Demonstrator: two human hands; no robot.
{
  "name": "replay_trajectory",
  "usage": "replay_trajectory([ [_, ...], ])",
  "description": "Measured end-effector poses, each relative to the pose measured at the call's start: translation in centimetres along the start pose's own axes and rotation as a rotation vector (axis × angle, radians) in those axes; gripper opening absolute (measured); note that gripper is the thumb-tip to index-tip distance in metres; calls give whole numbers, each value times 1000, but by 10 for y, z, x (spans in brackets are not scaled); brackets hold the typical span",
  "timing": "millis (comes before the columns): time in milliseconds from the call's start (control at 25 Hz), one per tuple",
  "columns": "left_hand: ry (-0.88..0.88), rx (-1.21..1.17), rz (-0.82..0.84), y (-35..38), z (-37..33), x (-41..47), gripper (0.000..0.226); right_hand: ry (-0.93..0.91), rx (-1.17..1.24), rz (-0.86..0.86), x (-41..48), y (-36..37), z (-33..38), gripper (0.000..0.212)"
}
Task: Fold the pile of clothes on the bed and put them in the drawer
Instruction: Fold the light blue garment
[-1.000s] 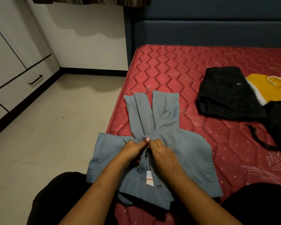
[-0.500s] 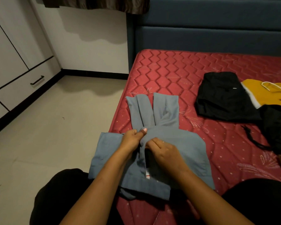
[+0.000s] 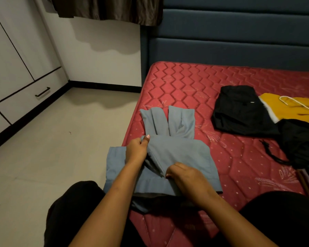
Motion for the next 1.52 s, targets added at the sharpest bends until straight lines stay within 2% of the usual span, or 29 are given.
replay_trajectory([
  [40, 28, 109, 10, -1, -1, -7, 37, 73, 130, 27, -1, 3, -7, 17],
  [80, 61, 233, 37, -3, 0, -14, 42, 134, 262, 53, -1, 5, -12, 19],
  [120, 116, 370, 103, -3, 3, -23, 59, 173, 360, 58, -1, 5, -18, 19],
  [200, 275, 647, 347, 0, 12, -49, 95, 214, 435, 25, 2, 1, -27, 12],
  [280, 360, 850, 586, 3, 26, -80, 110, 245, 455, -6, 6, -2, -32, 8],
  [320, 398, 910, 584, 4, 31, -90, 108, 263, 462, -5, 7, -1, -32, 8],
  [360, 449, 927, 490, 6, 31, -92, 98, 287, 468, 9, 7, 0, -30, 9],
  [440, 519, 831, 260, 4, 23, -88, 69, 333, 514, 63, 3, 2, -25, 11],
  [480, 519, 755, 220, 2, 20, -87, 64, 340, 529, 93, -1, 2, -23, 20],
  [600, 451, 599, 338, -5, 21, -82, 60, 326, 514, 238, -15, 6, -17, 73],
  [680, 423, 547, 394, -9, 22, -82, 47, 289, 403, 325, -21, 9, -12, 90],
  [800, 460, 501, 414, -10, 23, -86, 29, 250, 315, 341, -22, 8, -11, 88],
  [920, 449, 490, 232, -12, 26, -83, 39, 250, 353, 336, -23, 10, -17, 68],
  [1040, 297, 242, 186, -14, 26, -72, 31, 373, 417, 40, -21, 6, -30, 25],
  [1080, 245, 181, 180, -14, 27, -69, 31, 401, 407, -48, -21, 4, -33, 19],
  [1160, 202, 97, 144, -14, 26, -66, 31, 380, 371, -126, -18, 0, -32, 20],
  [1280, 200, 33, 93, -15, 22, -67, 30, 188, 200, -158, -11, -4, -22, 23],
  [1360, 238, 42, 101, -14, 18, -69, 27, 86, 113, -185, -6, -7, -17, 20],
  [1520, 287, 144, 166, -9, 11, -71, 10, 30, 100, -178, 2, -7, -17, 21],
])
Point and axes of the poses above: each hand's wrist, its own x-axis towards the middle knuckle, its own y-axis out of the palm, z = x × y, the point moved 5 cm from there along x, towards the middle knuckle, and after that the axes turned 14 degrees about -y, right-handed, at the moved point
